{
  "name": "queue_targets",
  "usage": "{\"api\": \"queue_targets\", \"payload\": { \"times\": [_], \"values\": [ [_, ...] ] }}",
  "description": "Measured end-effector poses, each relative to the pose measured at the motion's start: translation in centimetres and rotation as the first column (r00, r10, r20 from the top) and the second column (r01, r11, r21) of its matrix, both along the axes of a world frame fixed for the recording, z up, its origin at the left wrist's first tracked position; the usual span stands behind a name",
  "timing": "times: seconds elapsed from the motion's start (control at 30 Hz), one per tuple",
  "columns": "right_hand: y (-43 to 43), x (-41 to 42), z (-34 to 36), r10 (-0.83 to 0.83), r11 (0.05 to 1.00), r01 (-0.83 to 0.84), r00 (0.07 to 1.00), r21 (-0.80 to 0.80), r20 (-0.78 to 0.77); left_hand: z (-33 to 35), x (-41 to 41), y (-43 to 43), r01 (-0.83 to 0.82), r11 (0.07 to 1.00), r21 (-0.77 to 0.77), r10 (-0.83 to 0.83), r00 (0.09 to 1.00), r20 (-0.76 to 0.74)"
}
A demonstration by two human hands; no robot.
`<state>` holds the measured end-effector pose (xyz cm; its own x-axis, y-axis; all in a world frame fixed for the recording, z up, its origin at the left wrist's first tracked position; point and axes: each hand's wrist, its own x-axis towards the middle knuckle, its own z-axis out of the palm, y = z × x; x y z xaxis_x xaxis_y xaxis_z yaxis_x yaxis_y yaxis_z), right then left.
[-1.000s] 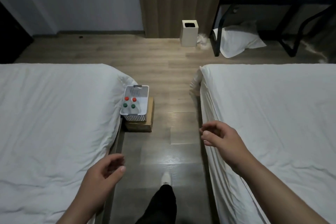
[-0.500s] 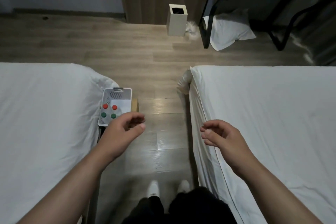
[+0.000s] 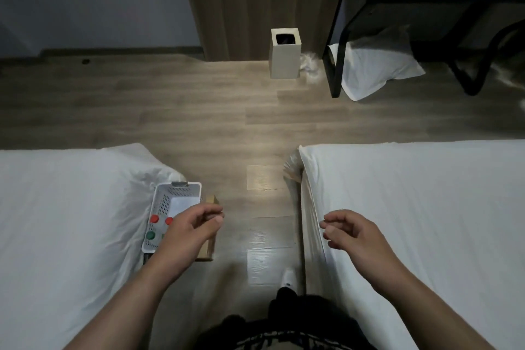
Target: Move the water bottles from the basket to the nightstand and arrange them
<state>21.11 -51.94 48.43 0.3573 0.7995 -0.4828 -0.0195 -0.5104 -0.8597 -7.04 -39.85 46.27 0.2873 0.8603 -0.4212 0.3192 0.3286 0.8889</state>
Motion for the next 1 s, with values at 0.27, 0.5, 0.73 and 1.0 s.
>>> {"api": "queue_targets", "payload": {
  "times": [0.27, 0.5, 0.73, 1.0],
  "values": [
    [16.8, 2.3, 1.3, 0.237, 0.970, -0.236, 0.972, 0.065, -0.007, 0.0, 0.9, 5.1, -0.227, 0.974, 0.019, 0.228, 0.973, -0.034],
    [29.7, -1.9, 0.1, 0.441, 0.897, -0.441, 0.897, 0.021, 0.009, -1.5, -2.2, 12.0, -0.435, 0.901, 0.007, 0.435, 0.900, -0.019],
    [39.5, -5.3, 0.0, 0.517, 0.856, -0.517, 0.856, -0.003, -0.031, -1.9, -3.3, 22.5, -0.516, 0.855, -0.046, 0.518, 0.853, 0.064],
    [47.4, -5.2, 0.7, 0.579, 0.815, -0.578, 0.815, 0.034, -0.031, 0.9, -3.6, 30.8, -0.563, 0.826, 0.014, 0.560, 0.824, 0.086]
  ]
}}
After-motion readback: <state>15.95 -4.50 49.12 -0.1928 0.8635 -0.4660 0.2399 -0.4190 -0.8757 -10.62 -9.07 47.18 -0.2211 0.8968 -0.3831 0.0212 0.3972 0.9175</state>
